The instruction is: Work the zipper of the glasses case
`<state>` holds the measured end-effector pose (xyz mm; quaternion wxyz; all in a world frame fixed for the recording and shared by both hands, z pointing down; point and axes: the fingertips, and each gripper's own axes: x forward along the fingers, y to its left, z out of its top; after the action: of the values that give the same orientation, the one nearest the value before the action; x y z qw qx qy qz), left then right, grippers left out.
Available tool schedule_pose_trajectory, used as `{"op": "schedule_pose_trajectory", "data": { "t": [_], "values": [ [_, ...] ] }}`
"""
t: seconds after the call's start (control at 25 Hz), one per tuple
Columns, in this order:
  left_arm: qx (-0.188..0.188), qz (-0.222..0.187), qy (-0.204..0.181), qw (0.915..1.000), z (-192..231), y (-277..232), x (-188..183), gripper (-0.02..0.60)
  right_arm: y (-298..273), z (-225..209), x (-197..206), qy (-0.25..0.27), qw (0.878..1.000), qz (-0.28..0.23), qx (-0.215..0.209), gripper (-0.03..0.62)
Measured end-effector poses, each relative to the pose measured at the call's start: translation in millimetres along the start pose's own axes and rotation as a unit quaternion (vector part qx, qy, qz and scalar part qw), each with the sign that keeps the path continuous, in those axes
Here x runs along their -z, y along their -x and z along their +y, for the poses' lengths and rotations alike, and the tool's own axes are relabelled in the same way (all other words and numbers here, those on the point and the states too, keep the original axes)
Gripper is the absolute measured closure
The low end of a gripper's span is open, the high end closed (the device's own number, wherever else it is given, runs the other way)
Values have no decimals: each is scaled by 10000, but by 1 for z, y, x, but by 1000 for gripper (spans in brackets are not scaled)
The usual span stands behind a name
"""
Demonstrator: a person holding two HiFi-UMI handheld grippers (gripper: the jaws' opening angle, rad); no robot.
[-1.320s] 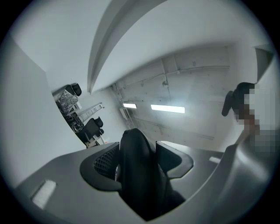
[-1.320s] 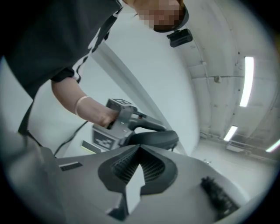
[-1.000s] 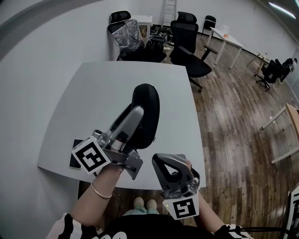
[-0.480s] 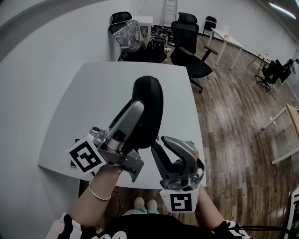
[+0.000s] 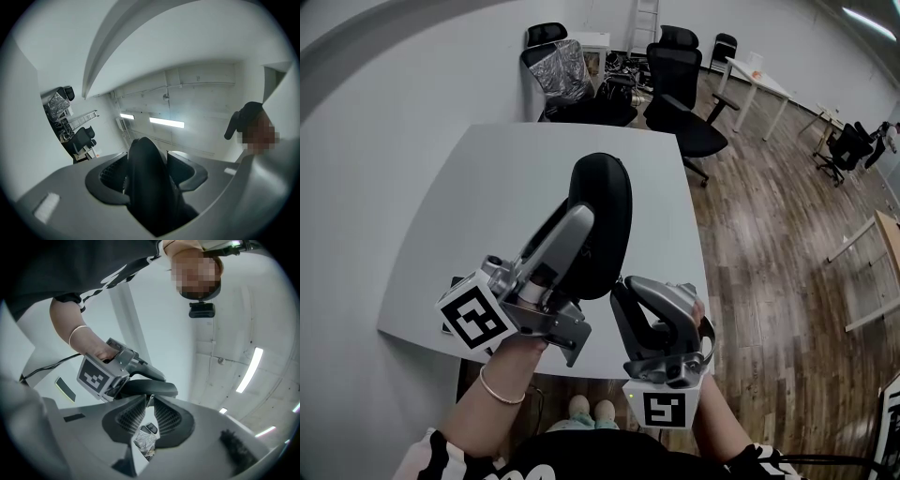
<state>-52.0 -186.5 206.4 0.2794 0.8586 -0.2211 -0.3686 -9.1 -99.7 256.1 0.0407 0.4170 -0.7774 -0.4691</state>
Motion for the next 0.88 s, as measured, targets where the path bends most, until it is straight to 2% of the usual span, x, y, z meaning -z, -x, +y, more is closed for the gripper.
{"op": "schedule_pose_trajectory", "data": {
  "t": [0.16,0.24,0.36,0.48,0.6,0.76,0.88],
  "values": [
    [32,61,-86,9999,-4,0,1,313,2,-1,-1,-46,10000,-17,7,536],
    [-20,187,-225,9996,0,3,2,313,2,3,-1,-115,9998,-88,-160,537],
    [129,501,-281,9983,-3,5,7,313,4,10,-3,-280,9981,-206,-515,556],
    [241,753,-335,9963,-7,6,14,313,7,8,-1,-438,9968,-192,-636,585],
    [143,606,-380,9973,-3,9,10,314,6,11,0,-542,9953,-95,-796,586],
    [-178,223,-485,9984,4,15,2,319,3,14,3,-550,9937,187,-960,589],
    [-389,-107,-525,9978,8,18,-3,322,5,27,4,-320,9897,425,-1327,589]
  ]
}}
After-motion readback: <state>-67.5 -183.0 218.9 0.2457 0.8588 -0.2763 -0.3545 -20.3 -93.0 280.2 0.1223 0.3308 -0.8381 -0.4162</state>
